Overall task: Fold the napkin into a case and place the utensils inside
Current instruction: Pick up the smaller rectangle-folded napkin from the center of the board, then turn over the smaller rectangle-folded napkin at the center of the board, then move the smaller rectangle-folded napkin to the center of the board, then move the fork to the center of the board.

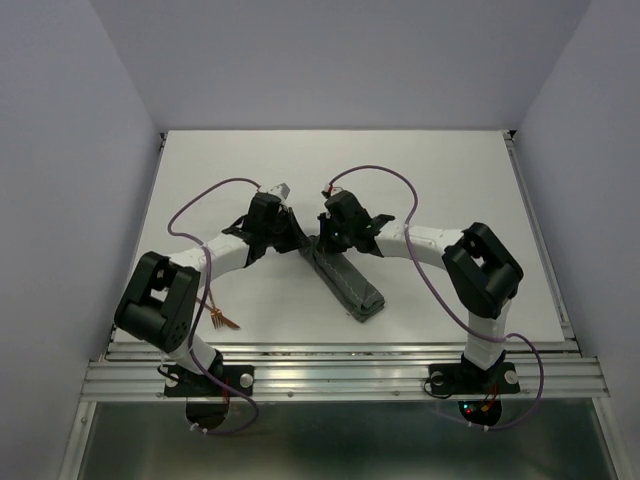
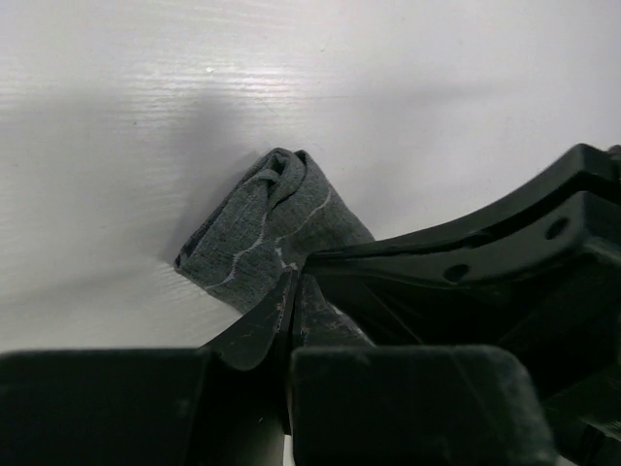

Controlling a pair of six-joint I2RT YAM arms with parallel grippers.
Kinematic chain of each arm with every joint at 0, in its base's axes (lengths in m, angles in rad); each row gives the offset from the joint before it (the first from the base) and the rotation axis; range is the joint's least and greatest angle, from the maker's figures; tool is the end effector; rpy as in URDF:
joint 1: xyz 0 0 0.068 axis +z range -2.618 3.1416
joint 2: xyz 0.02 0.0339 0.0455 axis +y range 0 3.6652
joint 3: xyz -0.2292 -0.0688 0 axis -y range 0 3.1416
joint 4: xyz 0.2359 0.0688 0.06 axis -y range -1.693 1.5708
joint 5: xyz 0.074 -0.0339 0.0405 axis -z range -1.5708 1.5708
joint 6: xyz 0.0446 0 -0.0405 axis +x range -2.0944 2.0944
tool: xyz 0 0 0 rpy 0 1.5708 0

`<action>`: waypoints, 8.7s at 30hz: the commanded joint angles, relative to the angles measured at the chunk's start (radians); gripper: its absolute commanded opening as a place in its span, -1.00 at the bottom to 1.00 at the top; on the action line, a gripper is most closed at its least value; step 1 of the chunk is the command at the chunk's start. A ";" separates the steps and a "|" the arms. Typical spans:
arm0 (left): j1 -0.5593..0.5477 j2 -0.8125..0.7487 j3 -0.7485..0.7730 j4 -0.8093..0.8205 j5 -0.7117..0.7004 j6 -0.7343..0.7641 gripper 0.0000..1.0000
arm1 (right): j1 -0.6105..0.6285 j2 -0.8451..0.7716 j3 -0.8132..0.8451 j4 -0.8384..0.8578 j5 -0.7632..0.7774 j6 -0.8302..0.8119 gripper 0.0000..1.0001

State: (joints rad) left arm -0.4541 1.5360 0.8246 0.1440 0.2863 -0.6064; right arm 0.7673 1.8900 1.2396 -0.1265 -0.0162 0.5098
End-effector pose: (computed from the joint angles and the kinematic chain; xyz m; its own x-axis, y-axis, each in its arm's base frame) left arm 0.2896 -0.1554 0.1712 -0.7587 -0.2381 -0.6064 0.2464 0.7569 -0.6053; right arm 0.2878 0.2786 0.1529 -0.7832 -0.0775 -0.6169 -0.3668 0.8587 0.3579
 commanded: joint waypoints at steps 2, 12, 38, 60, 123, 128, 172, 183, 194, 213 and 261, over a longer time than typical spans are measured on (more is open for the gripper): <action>0.006 0.056 -0.057 0.063 -0.019 0.011 -0.94 | 0.009 0.021 0.012 0.036 -0.042 0.004 -0.85; 0.000 0.187 -0.053 0.124 0.042 0.010 -0.99 | 0.018 0.122 0.040 0.034 -0.096 0.001 -0.85; -0.003 -0.086 0.087 -0.124 -0.055 0.069 -0.91 | 0.052 -0.222 -0.129 -0.102 0.114 -0.082 -0.51; 0.104 -0.234 -0.005 -0.185 -0.079 0.069 -0.91 | 0.319 -0.170 -0.155 -0.236 0.525 -0.194 0.18; 0.324 -0.522 0.007 -0.333 0.028 0.092 -0.89 | 0.350 -0.143 -0.003 0.068 -0.033 -0.080 -0.99; 0.324 -0.531 0.005 -0.320 0.050 0.089 -0.89 | 0.317 -0.118 -0.012 0.114 -0.194 -0.056 -0.99; 0.304 -0.384 -0.150 -0.198 0.054 0.008 -0.88 | 0.017 -0.150 -0.049 -0.106 -0.102 -0.194 0.23; 0.269 -0.189 -0.145 -0.063 0.019 -0.047 -1.00 | 0.228 -0.310 -0.173 -0.200 0.105 -0.018 -0.68; 0.267 0.004 -0.107 -0.011 0.001 -0.058 -1.00 | 0.248 -0.169 -0.256 -0.159 0.205 0.087 -0.74; 0.253 0.230 0.131 0.013 0.050 -0.013 -1.00 | 0.156 -0.043 -0.166 -0.148 0.581 -0.045 -0.75; 0.537 -0.140 0.015 -0.756 -0.460 -0.095 0.22 | 0.147 -0.186 0.004 -0.134 0.223 -0.082 0.68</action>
State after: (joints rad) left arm 0.0856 1.3361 0.8444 -0.6212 -0.1482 -0.6563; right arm 0.9157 1.7077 1.2274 -0.2829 0.2165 0.4488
